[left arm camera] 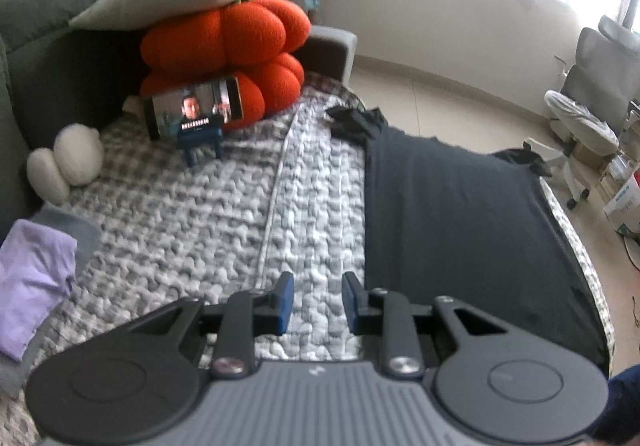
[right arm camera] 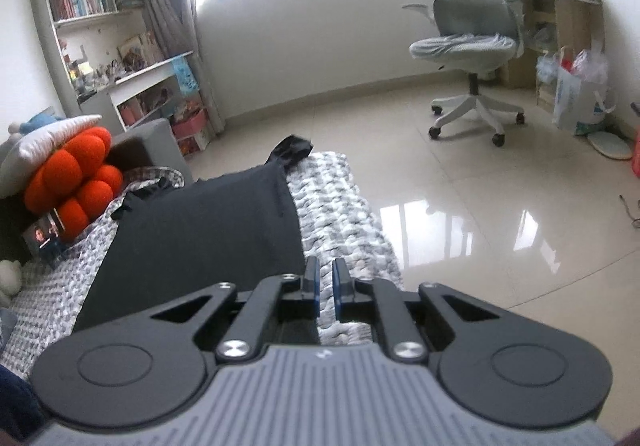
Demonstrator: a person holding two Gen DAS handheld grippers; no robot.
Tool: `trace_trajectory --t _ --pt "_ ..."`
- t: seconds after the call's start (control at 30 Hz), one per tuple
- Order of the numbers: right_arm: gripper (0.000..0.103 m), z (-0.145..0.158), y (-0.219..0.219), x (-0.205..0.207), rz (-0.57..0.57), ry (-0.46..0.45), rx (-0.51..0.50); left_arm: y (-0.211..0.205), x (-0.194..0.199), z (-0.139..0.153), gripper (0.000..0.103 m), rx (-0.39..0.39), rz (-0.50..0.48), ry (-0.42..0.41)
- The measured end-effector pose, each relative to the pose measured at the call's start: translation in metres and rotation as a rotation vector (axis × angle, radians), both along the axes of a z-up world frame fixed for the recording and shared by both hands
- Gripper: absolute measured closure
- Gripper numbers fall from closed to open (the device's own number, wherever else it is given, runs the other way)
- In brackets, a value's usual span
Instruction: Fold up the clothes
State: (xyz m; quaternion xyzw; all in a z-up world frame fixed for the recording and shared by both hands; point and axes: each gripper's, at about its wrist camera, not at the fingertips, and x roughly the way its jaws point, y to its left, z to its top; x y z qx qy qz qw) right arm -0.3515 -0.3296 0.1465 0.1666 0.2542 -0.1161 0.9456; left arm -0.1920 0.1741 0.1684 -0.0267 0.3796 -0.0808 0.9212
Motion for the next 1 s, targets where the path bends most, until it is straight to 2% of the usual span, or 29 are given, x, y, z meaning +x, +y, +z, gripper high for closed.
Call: trace_trajectory --t 0.17,0.33,0.43,0.53,0.67,0.77,0.87,1.0 --pt "0.091 0.016 0.001 -0.014 -0.032 -0.013 -0.029 0.009 0.003 0.005 0.075 -0.04 0.032 -0.014" --pt "0.091 0.046 0.02 -0.017 -0.047 -0.037 -0.075 0.024 0.008 0.006 0.075 -0.092 0.069 -0.018" --pt "0.091 0.072 0.04 -0.012 -0.023 -0.068 -0.095 0.028 0.011 0.014 0.074 -0.147 0.077 -0.037" --pt "0.091 0.1 0.058 -0.001 0.037 -0.115 -0.074 0.026 0.018 0.028 0.071 -0.198 0.067 -0.068" --pt "0.091 0.134 0.074 0.021 0.106 -0.16 -0.094 0.018 0.033 0.043 0.068 -0.242 0.071 -0.093" --pt "0.091 0.126 0.073 0.057 0.139 -0.137 -0.107 0.005 0.053 0.045 0.066 -0.252 0.081 -0.073" --pt "0.091 0.095 0.063 0.099 0.161 -0.088 -0.027 -0.016 0.078 0.038 0.066 -0.241 0.077 -0.027" --pt "0.091 0.037 0.05 0.154 0.153 0.035 0.041 -0.042 0.119 0.018 0.064 -0.215 0.079 0.044"
